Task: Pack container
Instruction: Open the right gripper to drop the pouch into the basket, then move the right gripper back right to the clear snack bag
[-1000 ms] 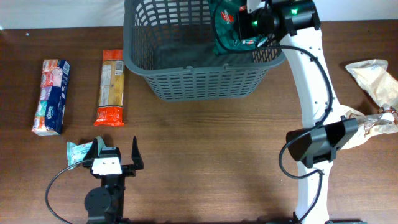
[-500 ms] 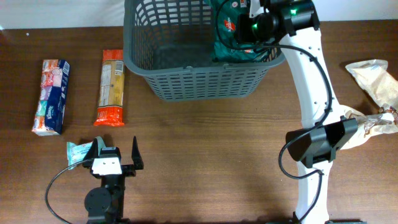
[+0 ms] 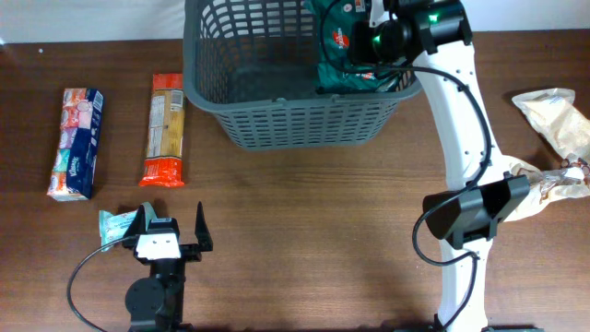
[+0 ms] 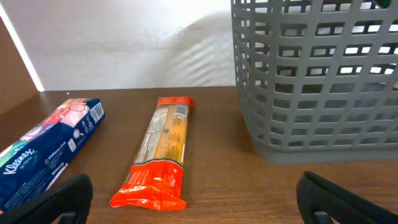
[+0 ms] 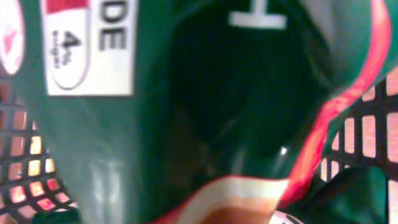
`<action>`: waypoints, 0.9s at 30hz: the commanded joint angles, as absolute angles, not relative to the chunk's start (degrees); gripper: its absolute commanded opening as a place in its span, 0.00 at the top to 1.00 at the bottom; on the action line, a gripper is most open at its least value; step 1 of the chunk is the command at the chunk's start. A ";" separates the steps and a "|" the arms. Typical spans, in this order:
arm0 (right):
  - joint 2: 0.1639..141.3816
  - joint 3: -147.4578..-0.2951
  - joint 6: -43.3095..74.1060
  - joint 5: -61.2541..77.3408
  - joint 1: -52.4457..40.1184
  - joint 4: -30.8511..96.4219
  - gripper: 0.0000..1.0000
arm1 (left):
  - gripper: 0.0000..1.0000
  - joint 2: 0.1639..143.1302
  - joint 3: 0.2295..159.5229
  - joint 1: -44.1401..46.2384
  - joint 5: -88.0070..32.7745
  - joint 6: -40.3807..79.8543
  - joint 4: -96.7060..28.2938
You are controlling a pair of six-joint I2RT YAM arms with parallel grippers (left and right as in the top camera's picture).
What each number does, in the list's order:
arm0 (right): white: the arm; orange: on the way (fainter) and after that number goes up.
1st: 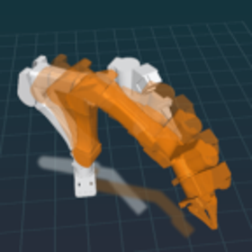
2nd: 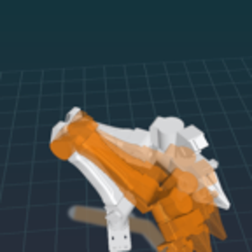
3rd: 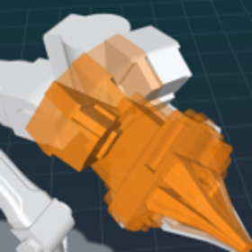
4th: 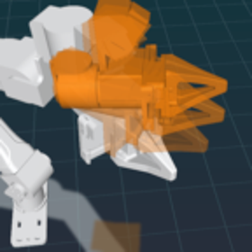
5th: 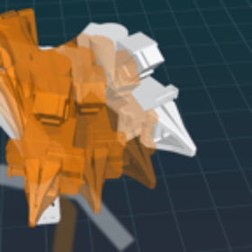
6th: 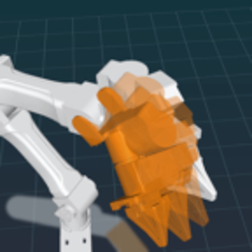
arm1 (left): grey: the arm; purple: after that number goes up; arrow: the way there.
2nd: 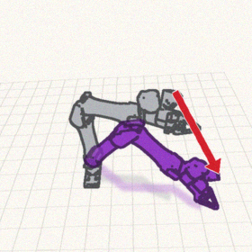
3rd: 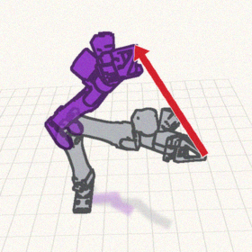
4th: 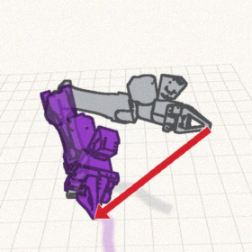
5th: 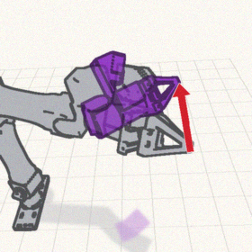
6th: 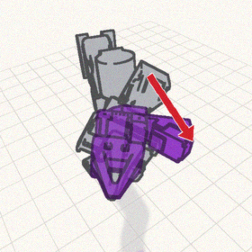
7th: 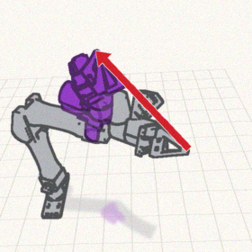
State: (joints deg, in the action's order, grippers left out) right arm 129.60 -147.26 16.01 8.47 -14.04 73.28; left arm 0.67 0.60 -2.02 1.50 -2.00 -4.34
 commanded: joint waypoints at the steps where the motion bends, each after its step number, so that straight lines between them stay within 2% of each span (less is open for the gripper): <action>1: 128.57 -147.33 14.15 3.57 -13.54 72.16 0.96 | 0.01 0.30 0.49 -2.26 0.86 -2.87 -4.75; 7: 130.69 -144.33 14.17 3.86 -13.54 71.79 0.95 | 0.01 0.30 0.49 -2.26 0.86 -2.87 -4.75; 8: 130.93 -143.85 14.17 3.86 -13.54 71.57 0.89 | 0.01 0.30 0.49 -2.26 0.86 -2.87 -4.73; 10: 130.98 -143.28 14.15 3.86 -13.54 71.20 0.62 | 0.01 0.30 0.49 -2.26 0.86 -2.87 -4.75; 11: 130.98 -143.26 14.13 3.86 -13.54 71.00 0.42 | 0.01 0.30 0.49 -2.26 0.86 -2.87 -4.75; 13: 130.98 -143.26 13.87 4.34 -13.54 70.35 0.21 | 0.01 0.30 0.49 -2.26 0.86 -2.87 -4.75; 14: 130.98 -143.26 13.76 4.82 -13.54 69.95 0.16 | 0.01 0.30 0.49 -2.26 0.86 -2.87 -4.75; 20: 130.98 -143.26 12.03 8.73 -13.54 68.47 0.00 | 0.01 0.30 0.49 -2.26 0.86 -2.87 -4.75; 27: 130.80 -147.28 9.17 12.25 -13.54 66.43 0.01 | 0.01 0.30 0.49 -2.26 0.86 -2.87 -4.75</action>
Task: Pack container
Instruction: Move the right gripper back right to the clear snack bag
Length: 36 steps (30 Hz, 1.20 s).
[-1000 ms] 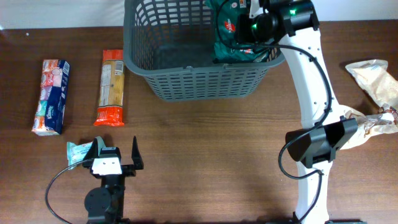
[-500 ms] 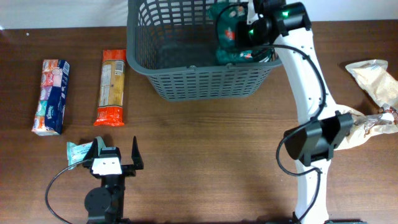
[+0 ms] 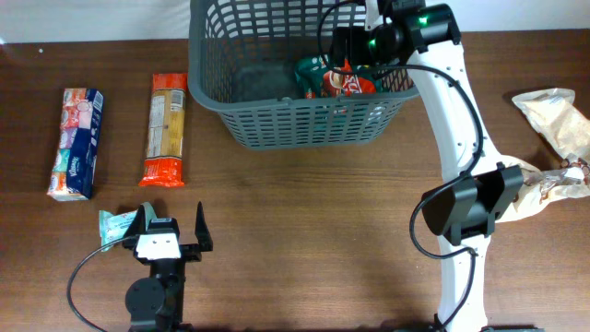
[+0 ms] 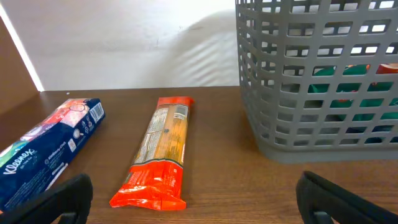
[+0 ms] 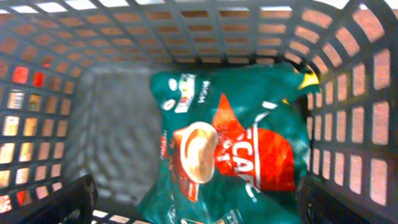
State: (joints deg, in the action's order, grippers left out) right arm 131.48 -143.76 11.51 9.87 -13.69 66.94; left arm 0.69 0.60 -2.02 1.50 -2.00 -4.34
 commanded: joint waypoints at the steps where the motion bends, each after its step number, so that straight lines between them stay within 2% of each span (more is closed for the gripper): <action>1: 130.80 -149.23 8.75 12.25 -13.54 66.37 0.01 | 0.01 0.30 0.49 -2.26 0.86 -2.87 -4.73; 7: 130.65 -167.04 8.78 9.98 -13.04 67.46 0.01 | 0.01 0.30 0.49 -2.26 0.86 -2.87 -4.75; 12: 128.86 -178.78 8.82 -2.98 -10.68 71.42 0.01 | 0.01 0.30 0.49 -2.26 0.86 -2.87 -4.75; 17: 124.05 -179.94 10.07 -18.92 -5.39 76.66 0.01 | 0.01 0.30 0.49 -2.26 0.86 -2.87 -4.75; 22: 121.08 -179.94 18.37 -28.58 3.20 87.15 0.01 | 0.01 0.30 0.49 -2.26 0.86 -2.87 -4.75; 26: 121.30 -179.89 27.38 -28.91 11.46 96.71 0.01 | 0.01 0.30 0.49 -2.26 0.86 -2.87 -4.75; 31: 121.49 -175.63 30.85 -17.15 21.12 97.32 0.01 | 0.01 0.30 0.49 -2.26 0.86 -2.87 -4.75; 36: 121.54 -167.39 39.46 -14.92 27.18 97.32 0.01 | 0.01 0.30 0.49 -2.26 0.86 -2.87 -4.75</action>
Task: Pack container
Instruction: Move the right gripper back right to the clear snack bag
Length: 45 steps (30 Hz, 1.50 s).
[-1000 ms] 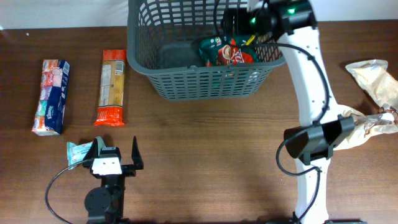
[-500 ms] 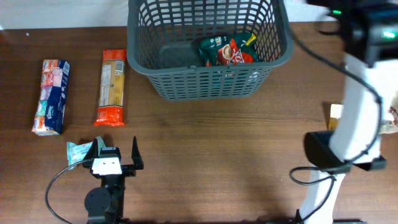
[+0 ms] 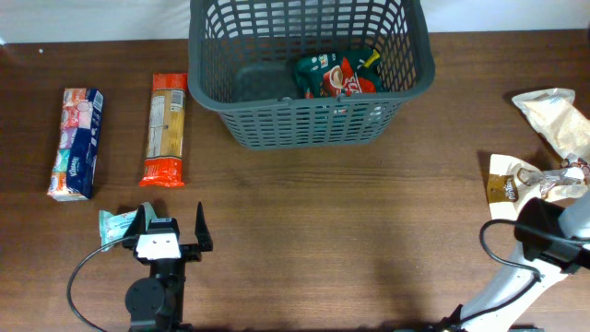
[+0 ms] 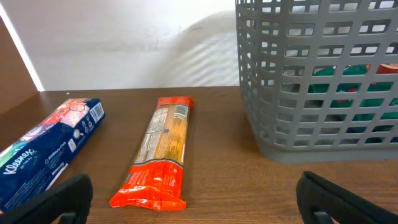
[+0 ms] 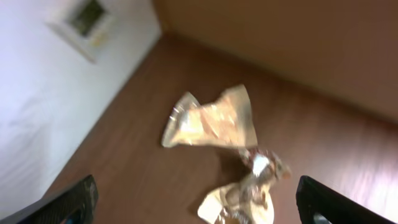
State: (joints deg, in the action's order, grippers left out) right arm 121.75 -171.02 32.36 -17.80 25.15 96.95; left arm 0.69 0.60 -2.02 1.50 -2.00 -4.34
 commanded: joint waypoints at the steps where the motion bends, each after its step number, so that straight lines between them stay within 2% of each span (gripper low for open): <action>1: 121.60 -165.16 40.05 -14.96 27.88 97.32 0.01 | 0.01 0.30 0.49 -2.26 0.86 -2.87 -4.75; 11: 121.67 -134.61 48.82 -16.62 28.99 95.00 0.01 | 0.01 0.30 0.49 -2.26 0.86 -2.87 -4.75; 15: 121.67 -125.56 49.01 -14.96 29.02 92.44 0.01 | 0.01 0.30 0.49 -2.26 0.86 -2.87 -4.75; 18: 121.64 -121.23 54.17 -14.96 29.08 92.09 0.01 | 0.01 0.30 0.49 -2.26 0.86 -2.87 -4.75; 23: 121.67 -116.71 63.55 -14.87 29.06 91.26 0.01 | 0.01 0.30 0.49 -2.26 0.86 -2.87 -4.75; 31: 121.67 -115.26 63.29 -13.08 29.08 82.28 0.01 | 0.01 0.30 0.49 -2.26 0.86 -2.87 -4.75; 38: 122.26 -114.50 55.99 -12.80 29.30 74.56 0.01 | 0.01 0.30 0.49 -2.26 0.86 -2.87 -4.75; 45: 122.26 -107.55 64.66 -12.53 29.67 74.00 0.01 | 0.01 0.30 0.49 -2.26 0.86 -2.87 -4.73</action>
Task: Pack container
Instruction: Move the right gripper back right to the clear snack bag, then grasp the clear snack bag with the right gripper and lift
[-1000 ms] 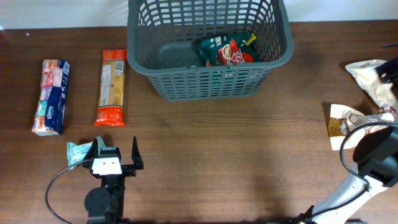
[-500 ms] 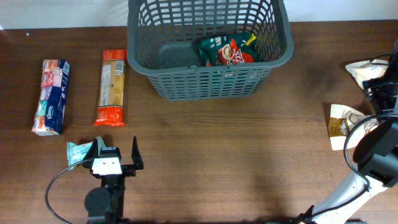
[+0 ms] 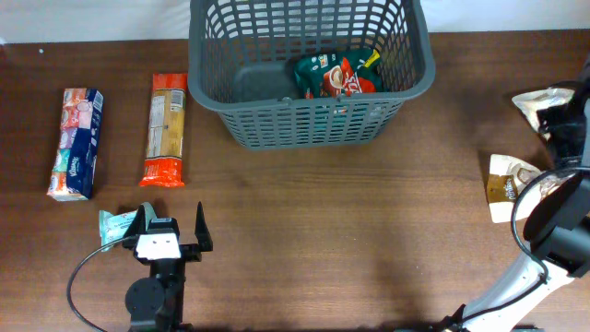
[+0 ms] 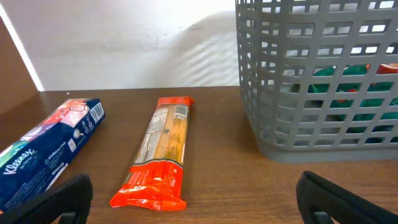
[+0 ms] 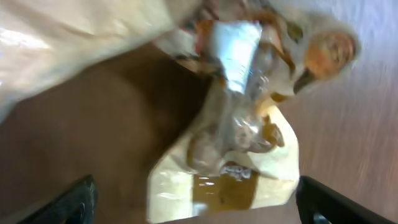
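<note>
The grey basket [image 3: 309, 120] stands at the back middle with a green and red packet [image 3: 336, 76] lying inside it, also seen through the mesh [image 4: 348, 93]. At the right edge my right gripper [image 3: 562, 138] hangs open close over a brown and cream snack packet [image 5: 230, 162], which lies between its two fingertips [image 5: 78, 199]. That packet [image 3: 505, 187] rests on the table. My left gripper [image 3: 171, 231] sits open and holds nothing at the front left, facing the orange pasta packet [image 4: 160, 152].
A tissue pack [image 3: 76, 143] and the pasta packet [image 3: 166, 129] lie left of the basket. A small teal packet [image 3: 115, 224] lies beside the left gripper. A crumpled cream bag [image 3: 553, 111] lies at the far right, behind the snack packet.
My right wrist was well above the bags at the right edge; now it is low and close over the brown and cream packet. Left arm and basket unchanged.
At first my right gripper was down in the basket with the green packet filling its view. Then the packet lay loose in the basket under the open gripper. Later the right arm was at the right edge above the bags, and now it is close over the snack packet.
</note>
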`<action>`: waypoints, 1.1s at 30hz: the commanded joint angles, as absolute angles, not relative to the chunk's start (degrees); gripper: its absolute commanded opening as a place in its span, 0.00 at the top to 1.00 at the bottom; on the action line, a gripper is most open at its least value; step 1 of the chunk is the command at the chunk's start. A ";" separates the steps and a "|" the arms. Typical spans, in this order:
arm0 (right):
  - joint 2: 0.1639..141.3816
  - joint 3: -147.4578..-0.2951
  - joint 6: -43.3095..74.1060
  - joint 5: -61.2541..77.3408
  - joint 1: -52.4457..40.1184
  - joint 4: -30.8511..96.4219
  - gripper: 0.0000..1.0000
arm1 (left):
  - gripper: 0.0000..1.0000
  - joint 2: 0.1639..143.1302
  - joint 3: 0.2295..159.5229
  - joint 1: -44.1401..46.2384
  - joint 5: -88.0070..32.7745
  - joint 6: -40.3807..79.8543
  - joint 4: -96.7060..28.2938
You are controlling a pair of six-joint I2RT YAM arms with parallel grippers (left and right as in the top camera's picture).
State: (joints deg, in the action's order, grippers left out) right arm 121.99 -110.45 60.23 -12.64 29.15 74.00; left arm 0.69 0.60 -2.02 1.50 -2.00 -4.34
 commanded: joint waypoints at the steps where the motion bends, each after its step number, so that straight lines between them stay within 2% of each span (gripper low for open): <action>1: 122.26 -106.21 65.73 -12.32 29.76 73.73 0.01 | 0.01 0.30 0.49 -2.26 0.86 -2.87 -4.75; 33: 122.26 -88.92 53.76 -11.51 33.04 55.99 0.01 | 0.01 0.30 0.49 -2.26 0.86 -2.87 -4.75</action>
State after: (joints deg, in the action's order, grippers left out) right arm 122.08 -90.74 55.44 -11.88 32.60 56.34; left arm 0.67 0.60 -2.02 1.50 -2.00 -4.34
